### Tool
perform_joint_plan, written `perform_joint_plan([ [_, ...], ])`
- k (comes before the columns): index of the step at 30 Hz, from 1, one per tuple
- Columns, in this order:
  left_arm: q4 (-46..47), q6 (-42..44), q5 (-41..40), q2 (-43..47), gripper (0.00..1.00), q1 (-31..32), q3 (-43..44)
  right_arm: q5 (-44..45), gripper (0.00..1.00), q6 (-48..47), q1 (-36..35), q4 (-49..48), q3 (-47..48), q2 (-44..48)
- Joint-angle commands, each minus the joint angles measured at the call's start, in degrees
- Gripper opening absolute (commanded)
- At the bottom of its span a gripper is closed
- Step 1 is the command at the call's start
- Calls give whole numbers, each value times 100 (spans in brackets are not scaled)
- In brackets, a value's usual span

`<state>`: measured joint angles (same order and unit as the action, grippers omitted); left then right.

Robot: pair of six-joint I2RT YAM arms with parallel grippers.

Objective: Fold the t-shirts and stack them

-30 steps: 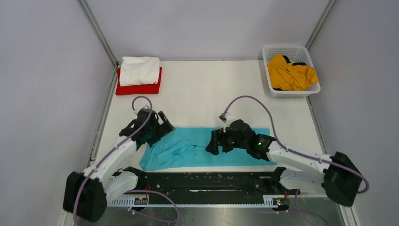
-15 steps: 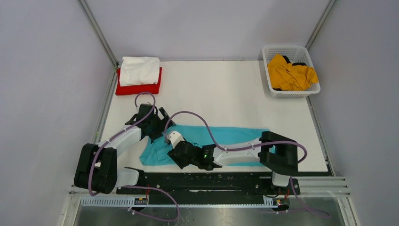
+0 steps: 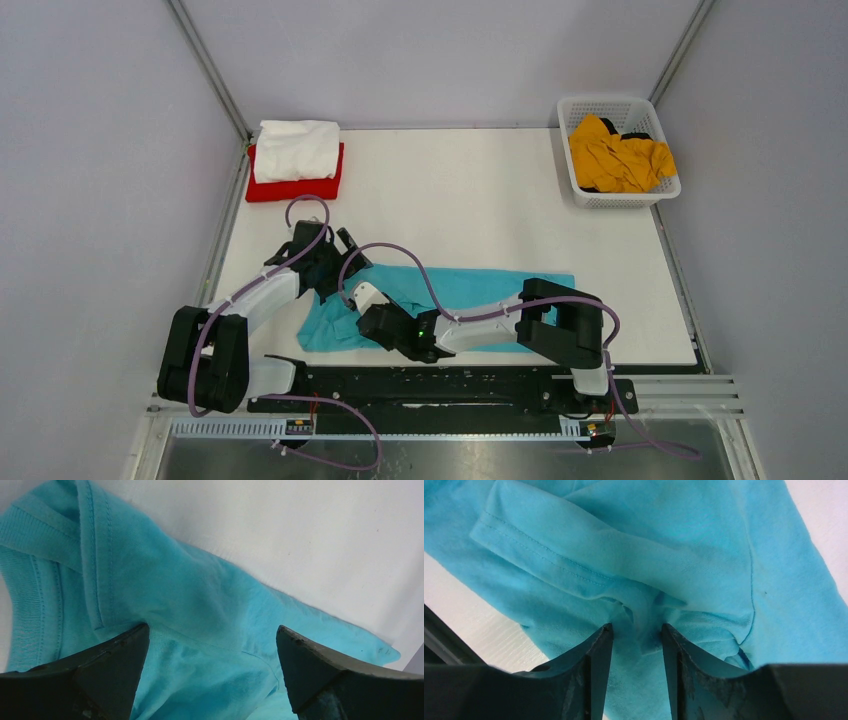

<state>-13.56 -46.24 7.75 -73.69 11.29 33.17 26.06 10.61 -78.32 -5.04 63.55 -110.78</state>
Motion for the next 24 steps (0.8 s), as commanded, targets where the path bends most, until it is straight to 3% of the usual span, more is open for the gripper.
perform_joint_plan([
  [1,-130,167,-236,157,99,-65,-12,498,47,-8,1,-52,238,-109],
  [11,-270,267,-417,186,99,-93,2,812,43,61,25,-68,63,100],
  [18,-290,325,-422,177,99,-101,35,-10,48,197,26,-234,-183,489],
  [24,-302,374,-423,199,99,-101,19,-217,50,232,74,-320,-127,388],
])
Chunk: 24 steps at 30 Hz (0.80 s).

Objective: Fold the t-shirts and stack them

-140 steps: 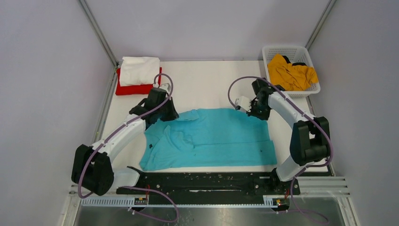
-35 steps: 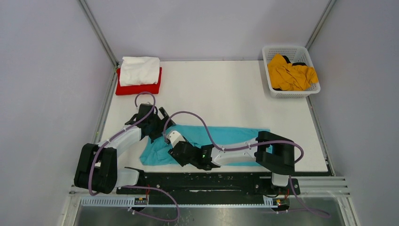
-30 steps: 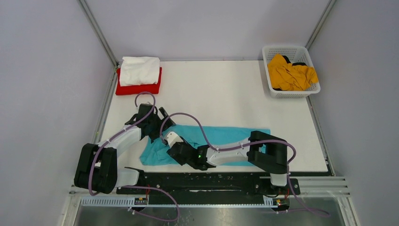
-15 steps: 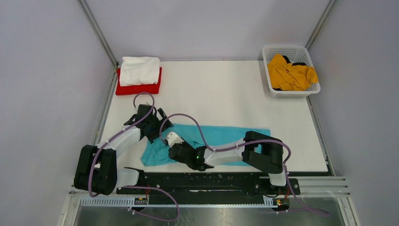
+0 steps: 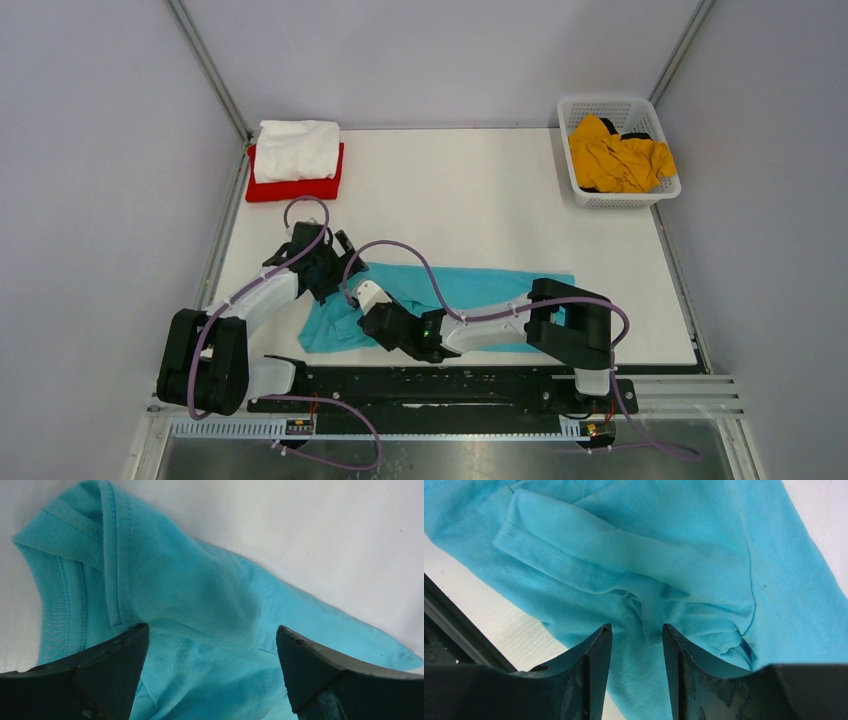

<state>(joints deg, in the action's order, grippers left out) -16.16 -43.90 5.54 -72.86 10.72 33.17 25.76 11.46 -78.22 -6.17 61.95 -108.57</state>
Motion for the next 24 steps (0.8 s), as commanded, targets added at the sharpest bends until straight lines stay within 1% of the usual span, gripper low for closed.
perform_joint_plan([
  [1,-47,149,-202,125,99,-44,16,-178,50,191,87,-208,50,131],
  [7,-62,183,-230,165,99,-53,6,7,46,521,329,-209,7,54],
  [11,-60,195,-222,166,99,-54,6,88,43,453,370,-189,0,26],
  [16,-58,206,-221,151,99,-66,15,-166,37,442,377,-109,7,-60],
  [21,-67,211,-237,110,99,-79,34,-508,34,496,355,16,-30,-65],
  [24,-71,215,-253,125,99,-86,36,-471,33,491,311,147,-44,-97],
])
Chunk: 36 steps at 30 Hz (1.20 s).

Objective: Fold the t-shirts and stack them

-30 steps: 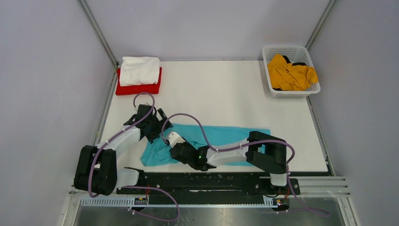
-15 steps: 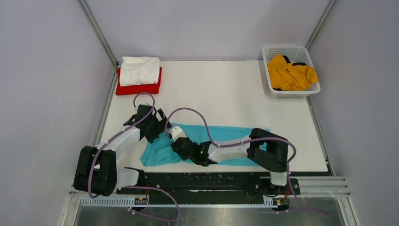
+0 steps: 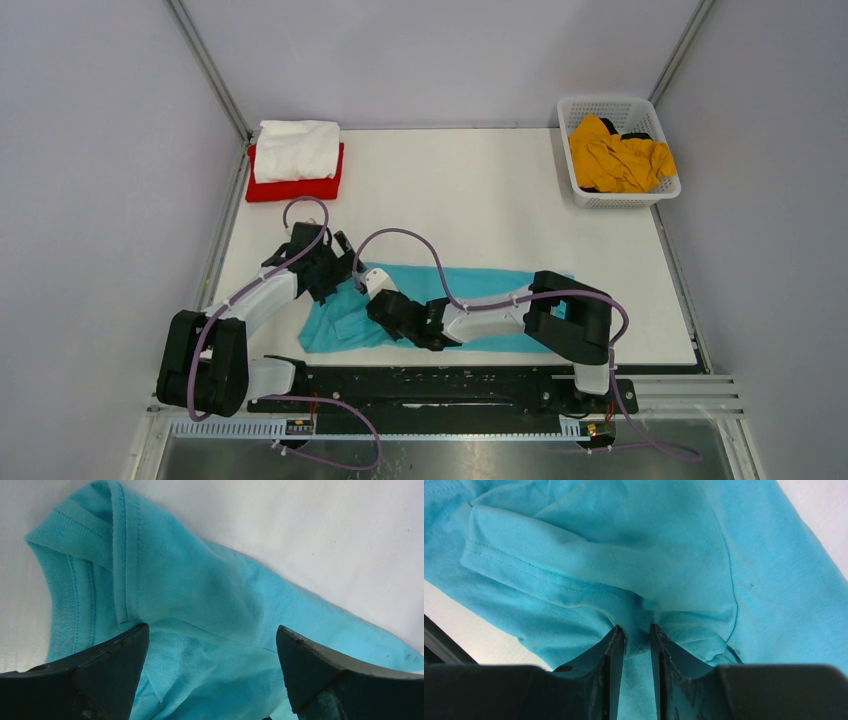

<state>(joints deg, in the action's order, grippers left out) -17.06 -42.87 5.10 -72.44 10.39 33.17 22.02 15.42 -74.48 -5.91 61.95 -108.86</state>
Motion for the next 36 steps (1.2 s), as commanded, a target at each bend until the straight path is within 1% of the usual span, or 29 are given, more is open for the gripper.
perform_joint_plan([
  [1,11,112,-222,82,99,-60,32,-50,31,96,-78,171,-43,-67],
  [7,-32,121,-286,62,99,-72,51,302,9,49,-111,325,-86,319],
  [12,-82,143,-375,70,99,-96,72,356,1,-20,-118,549,-100,684],
  [16,-103,164,-406,64,99,-116,88,48,0,-44,-121,970,-177,907],
  [19,-113,175,-405,54,99,-125,108,-276,2,-123,-143,1151,-262,973],
  [23,-146,195,-415,37,99,-136,141,-398,3,-239,-245,1421,-254,849],
  [24,-160,204,-418,31,99,-134,154,-353,5,-302,-274,1531,-221,815],
  [27,-202,226,-427,-8,99,-135,188,-92,15,-345,-364,1879,-117,752],
  [29,-225,242,-421,-28,99,-134,225,-9,28,-303,-374,2059,-84,814],
  [30,-236,251,-417,-30,99,-134,242,7,37,-259,-379,2070,-105,891],
  [31,-251,264,-407,-37,99,-138,257,-6,51,-238,-376,2033,-157,1007],
  [32,-261,276,-391,-33,99,-135,281,-31,63,-230,-379,1970,-225,1161],
  [35,-297,312,-366,-77,99,-135,401,74,93,-72,-370,1644,-542,1764],
  [36,-313,314,-370,-131,99,-137,458,148,99,-10,-368,1437,-703,1997],
])
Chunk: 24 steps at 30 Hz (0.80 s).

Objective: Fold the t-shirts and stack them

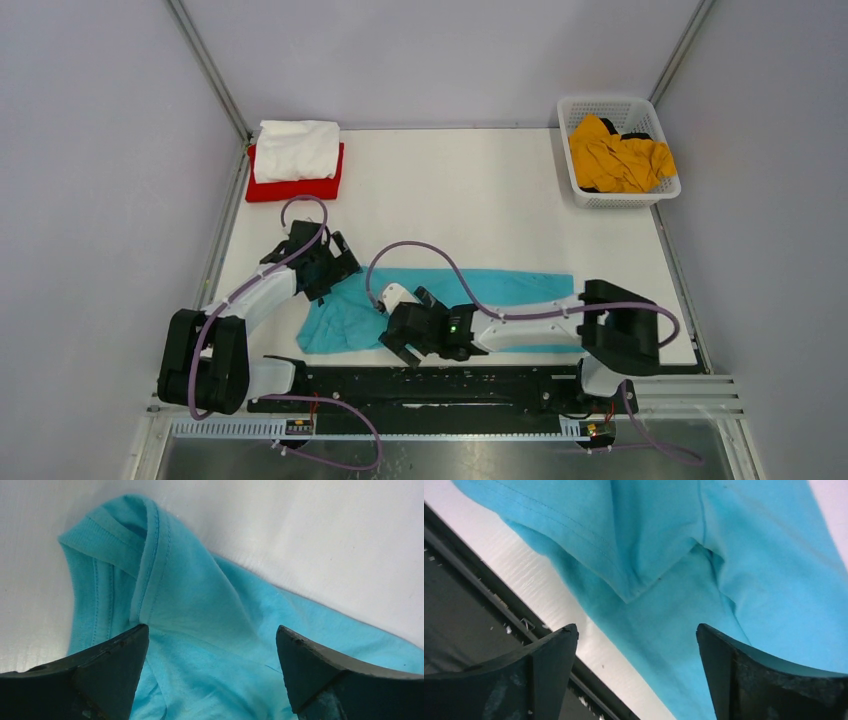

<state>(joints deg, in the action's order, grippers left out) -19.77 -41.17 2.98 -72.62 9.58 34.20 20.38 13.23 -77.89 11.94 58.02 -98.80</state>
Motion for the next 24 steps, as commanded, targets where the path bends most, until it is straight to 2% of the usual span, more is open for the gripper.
perform_joint_plan([
  [1,-49,137,-189,-178,99,-58,419,455,99,295,-11,-482,-473,1225],
  [4,10,128,-238,-500,99,-54,647,770,99,724,241,-835,-1079,1903],
  [7,78,95,-209,-1115,99,-55,1128,96,99,1427,1008,-972,-1633,2280],
  [10,129,78,21,-1861,99,-54,1734,-702,99,2050,2068,-984,-2112,2366],
  [14,215,-43,400,-3000,99,-53,2777,-703,99,2506,2783,-1100,-2582,2279],
  [17,92,-205,762,-4065,99,-47,4069,-317,99,2500,2893,-1112,-2601,1878],
  [19,43,-422,1069,-4748,99,-17,5006,-557,99,2445,2893,-938,-2466,1583],
  [21,24,-656,1436,-5431,99,45,6023,-1300,100,2461,2887,-1096,-2476,1363],
  [24,-17,-990,2012,-6654,99,240,7914,-2634,99,2655,2727,-1877,-2656,1166],
])
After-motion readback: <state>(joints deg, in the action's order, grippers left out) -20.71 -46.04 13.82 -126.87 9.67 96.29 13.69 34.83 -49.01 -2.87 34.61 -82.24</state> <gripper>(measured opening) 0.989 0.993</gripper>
